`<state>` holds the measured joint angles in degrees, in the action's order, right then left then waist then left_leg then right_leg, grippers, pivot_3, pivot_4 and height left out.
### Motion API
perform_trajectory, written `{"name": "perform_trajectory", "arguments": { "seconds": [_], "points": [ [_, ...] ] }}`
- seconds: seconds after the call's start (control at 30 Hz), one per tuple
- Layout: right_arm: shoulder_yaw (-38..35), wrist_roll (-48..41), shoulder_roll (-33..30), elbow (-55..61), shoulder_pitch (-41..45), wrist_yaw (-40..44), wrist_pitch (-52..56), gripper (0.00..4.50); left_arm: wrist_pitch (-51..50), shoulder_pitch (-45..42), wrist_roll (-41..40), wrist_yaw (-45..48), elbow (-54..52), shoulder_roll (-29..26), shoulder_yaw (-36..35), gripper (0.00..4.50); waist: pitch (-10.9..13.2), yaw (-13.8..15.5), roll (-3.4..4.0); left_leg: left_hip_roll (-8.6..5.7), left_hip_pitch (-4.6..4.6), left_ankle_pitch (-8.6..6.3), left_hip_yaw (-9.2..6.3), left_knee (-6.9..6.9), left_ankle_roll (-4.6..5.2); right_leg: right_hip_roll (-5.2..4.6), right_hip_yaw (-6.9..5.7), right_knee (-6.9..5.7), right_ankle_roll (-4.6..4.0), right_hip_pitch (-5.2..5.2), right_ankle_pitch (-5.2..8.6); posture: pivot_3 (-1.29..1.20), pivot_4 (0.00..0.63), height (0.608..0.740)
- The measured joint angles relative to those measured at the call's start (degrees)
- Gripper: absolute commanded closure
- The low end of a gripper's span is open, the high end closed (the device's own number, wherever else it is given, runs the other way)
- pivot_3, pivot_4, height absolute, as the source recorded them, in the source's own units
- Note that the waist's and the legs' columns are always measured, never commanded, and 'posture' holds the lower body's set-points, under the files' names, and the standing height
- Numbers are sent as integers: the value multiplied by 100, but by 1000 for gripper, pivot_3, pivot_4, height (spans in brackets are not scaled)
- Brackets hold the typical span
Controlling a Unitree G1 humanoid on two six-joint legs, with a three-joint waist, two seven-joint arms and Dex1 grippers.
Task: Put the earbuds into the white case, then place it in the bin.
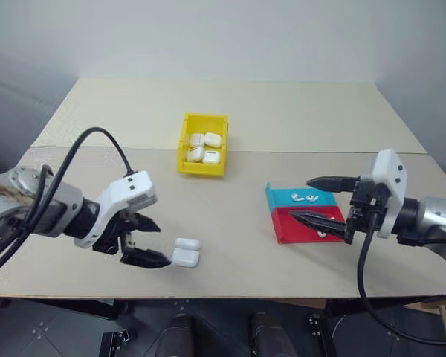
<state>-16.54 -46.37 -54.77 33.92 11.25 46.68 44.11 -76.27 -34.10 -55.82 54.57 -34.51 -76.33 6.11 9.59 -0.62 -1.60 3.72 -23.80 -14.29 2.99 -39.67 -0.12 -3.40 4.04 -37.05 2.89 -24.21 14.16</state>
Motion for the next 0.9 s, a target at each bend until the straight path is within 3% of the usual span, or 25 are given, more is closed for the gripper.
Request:
{"name": "perform_trajectory", "arguments": {
  "seconds": [0.1,0.2,0.4,0.57,0.7,0.9],
  "points": [
    [-21,-12,1,76,-172,56,0,41,378,762,184,-27,-314,43,-220,0,0,6,0,2,-3,0,-1,1,0,1,-1,0,-1,-4,0,0,150,740],
    [-94,-97,1,182,-314,67,1,0,1520,1855,828,53,-650,159,-780,645,-1,1,1,1,2,0,5,2,0,-2,0,2,-2,1,0,0,150,740],
    [-224,-228,1,281,-451,42,8,0,3730,3496,1962,693,-369,720,-1695,2677,-3,5,5,3,11,0,8,1,0,-2,-1,0,-6,6,-2,0,150,740],
    [-266,-367,0,380,-556,-112,124,0,5498,4122,3226,993,612,1241,-1063,4312,-4,25,3,3,7,0,8,1,-1,-2,-1,1,-6,5,-2,0,150,740],
    [-436,-459,-20,445,-637,-192,219,0,6077,4135,3601,1192,1023,1332,-863,4427,-5,52,-1,5,4,0,9,0,0,-2,-2,1,-5,2,-2,0,150,740],
    [-512,-486,-64,497,-683,-268,247,0,6084,3437,3852,1191,1207,1767,-329,4427,-6,82,-1,6,5,0,9,-1,0,0,-2,-1,-2,5,-4,0,150,740]
  ]
}}
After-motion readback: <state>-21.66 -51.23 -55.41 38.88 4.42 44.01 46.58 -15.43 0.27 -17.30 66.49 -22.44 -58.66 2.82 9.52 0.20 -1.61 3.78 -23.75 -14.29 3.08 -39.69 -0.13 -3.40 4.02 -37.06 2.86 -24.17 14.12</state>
